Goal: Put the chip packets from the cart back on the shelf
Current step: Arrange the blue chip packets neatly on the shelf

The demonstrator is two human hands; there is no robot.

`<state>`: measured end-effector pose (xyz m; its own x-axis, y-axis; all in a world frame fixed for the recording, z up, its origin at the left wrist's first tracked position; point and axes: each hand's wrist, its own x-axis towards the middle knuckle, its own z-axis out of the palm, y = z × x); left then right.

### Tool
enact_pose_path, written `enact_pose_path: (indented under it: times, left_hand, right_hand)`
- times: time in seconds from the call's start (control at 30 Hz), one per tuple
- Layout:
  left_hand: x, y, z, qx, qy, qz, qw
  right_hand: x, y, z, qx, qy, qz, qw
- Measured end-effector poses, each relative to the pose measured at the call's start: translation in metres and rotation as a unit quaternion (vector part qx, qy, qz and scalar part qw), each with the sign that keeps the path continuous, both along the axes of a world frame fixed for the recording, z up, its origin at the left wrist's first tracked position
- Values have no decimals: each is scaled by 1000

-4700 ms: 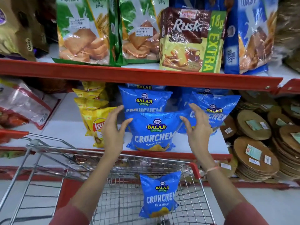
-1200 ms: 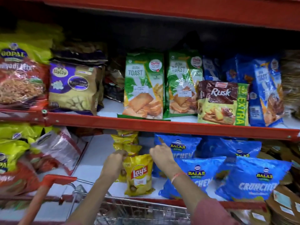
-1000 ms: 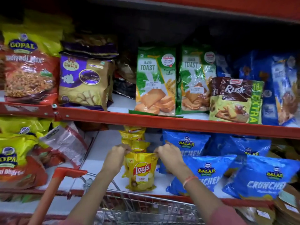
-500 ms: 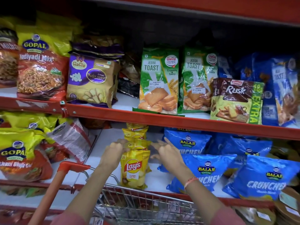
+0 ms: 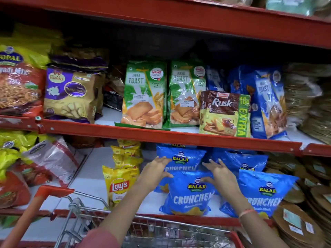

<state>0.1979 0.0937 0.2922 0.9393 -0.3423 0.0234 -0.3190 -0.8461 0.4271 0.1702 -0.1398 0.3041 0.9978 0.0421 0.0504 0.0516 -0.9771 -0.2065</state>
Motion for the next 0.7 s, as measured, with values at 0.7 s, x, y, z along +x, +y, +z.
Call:
enact_pose_path:
  times: [0.7]
  left_hand:
    - [-19,-10,7,129,-114,81,982]
  right_hand:
    - [2,-41,-16,43,-13,34,998]
